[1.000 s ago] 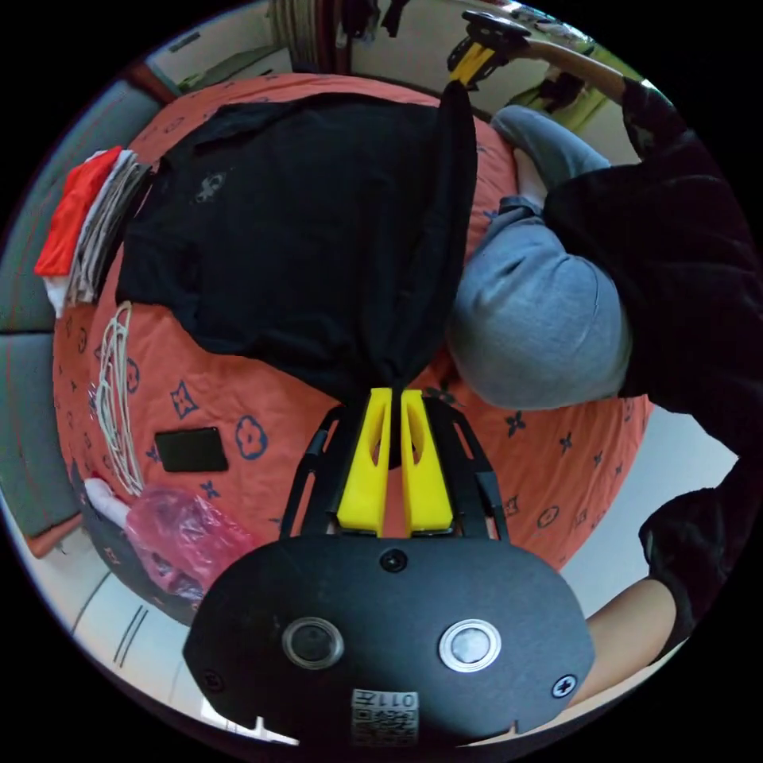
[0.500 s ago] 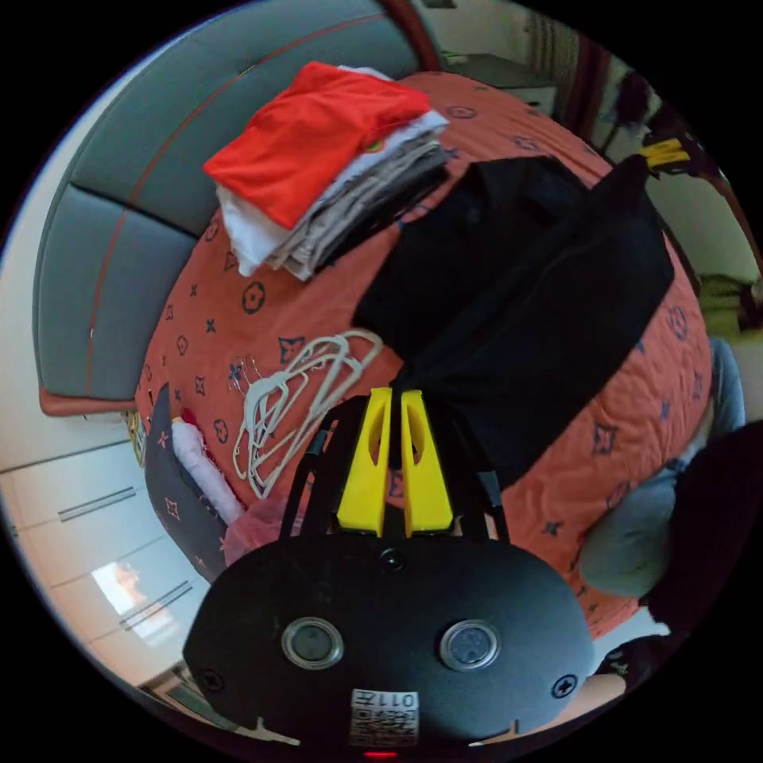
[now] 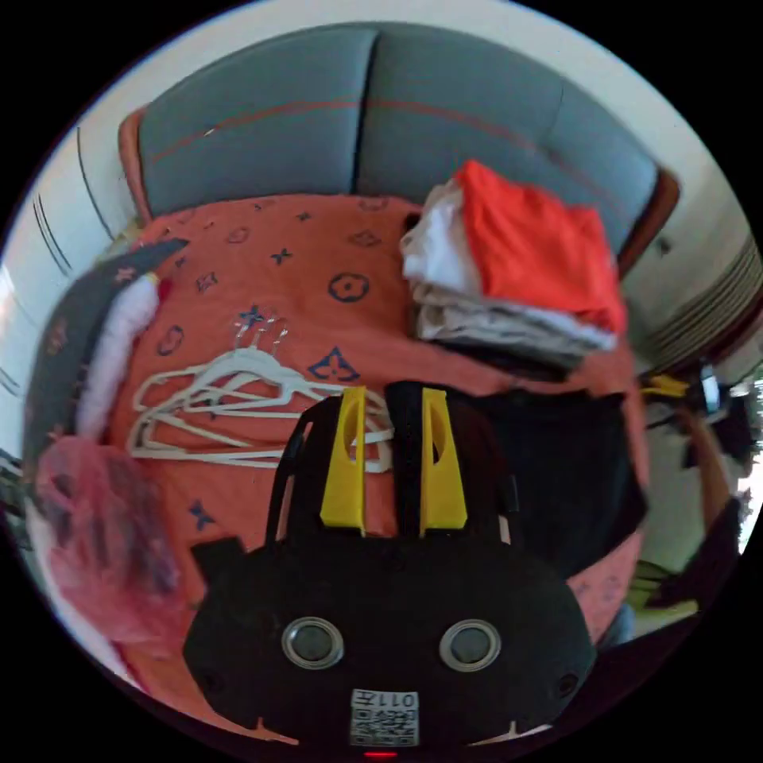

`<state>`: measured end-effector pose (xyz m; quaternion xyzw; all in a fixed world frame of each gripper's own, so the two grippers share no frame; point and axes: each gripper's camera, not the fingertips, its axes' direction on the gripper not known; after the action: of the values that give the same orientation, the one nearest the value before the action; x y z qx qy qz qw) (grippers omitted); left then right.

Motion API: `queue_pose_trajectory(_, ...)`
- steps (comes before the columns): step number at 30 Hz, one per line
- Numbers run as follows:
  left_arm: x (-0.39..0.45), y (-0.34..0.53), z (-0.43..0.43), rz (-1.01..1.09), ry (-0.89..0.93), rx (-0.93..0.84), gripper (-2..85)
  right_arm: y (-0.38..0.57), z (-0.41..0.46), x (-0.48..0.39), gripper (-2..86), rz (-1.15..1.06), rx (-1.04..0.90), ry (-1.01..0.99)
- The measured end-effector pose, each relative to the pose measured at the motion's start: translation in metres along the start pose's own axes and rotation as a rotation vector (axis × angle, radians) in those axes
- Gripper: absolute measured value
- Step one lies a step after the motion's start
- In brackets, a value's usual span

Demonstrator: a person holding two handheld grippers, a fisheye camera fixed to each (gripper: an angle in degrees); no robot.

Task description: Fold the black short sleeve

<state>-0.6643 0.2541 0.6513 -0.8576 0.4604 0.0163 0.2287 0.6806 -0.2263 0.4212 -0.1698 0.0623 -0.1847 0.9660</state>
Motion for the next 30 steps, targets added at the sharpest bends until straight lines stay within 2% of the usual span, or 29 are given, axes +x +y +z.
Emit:
queue_pose_trajectory(2,-0.041,0.009,-0.023,0.017,0.307,0.032,7.0,0.036,-0.015,0.033,12.1,0.061,0.133,-0.261)
queue_pose_trajectory(6,-0.061,0.066,-0.045,0.091,0.446,0.024,9.7,0.124,-0.015,0.021,13.1,0.021,0.271,-0.571)
queue_pose_trajectory(8,-0.085,0.119,-0.048,0.030,0.535,0.024,13.0,0.190,-0.004,-0.006,14.3,-0.074,0.350,-0.716)
queue_pose_trajectory(10,-0.109,0.155,-0.048,-0.018,0.557,0.041,14.8,0.233,0.009,-0.028,15.1,-0.144,0.385,-0.706)
queue_pose_trajectory(14,-0.166,0.205,-0.060,-0.063,0.492,0.166,18.0,0.292,0.043,-0.073,16.3,-0.205,0.405,-0.444)
queue_pose_trajectory(16,-0.183,0.217,-0.067,-0.065,0.490,0.254,20.1,0.301,0.052,-0.083,17.2,-0.197,0.436,-0.375)
queue_pose_trajectory(18,-0.193,0.223,-0.069,-0.069,0.483,0.291,22.1,0.300,0.059,-0.082,17.7,-0.177,0.452,-0.431)
queue_pose_trajectory(22,-0.200,0.211,-0.047,-0.069,0.476,0.149,24.8,0.277,0.060,-0.076,18.0,-0.151,0.543,-0.495)
queue_pose_trajectory(24,-0.200,0.205,-0.036,-0.073,0.514,0.117,25.0,0.267,0.065,-0.077,17.5,-0.159,0.527,-0.527)
queue_pose_trajectory(26,-0.198,0.199,-0.027,-0.037,0.617,0.067,24.4,0.267,0.073,-0.083,16.1,-0.282,0.418,-0.653)
queue_pose_trajectory(28,-0.196,0.196,-0.024,0.013,0.684,0.004,23.6,0.276,0.080,-0.087,14.9,-0.382,0.276,-0.703)
queue_pose_trajectory(30,-0.197,0.196,-0.028,0.071,0.707,-0.025,22.7,0.295,0.085,-0.085,12.5,-0.432,0.229,-0.701)
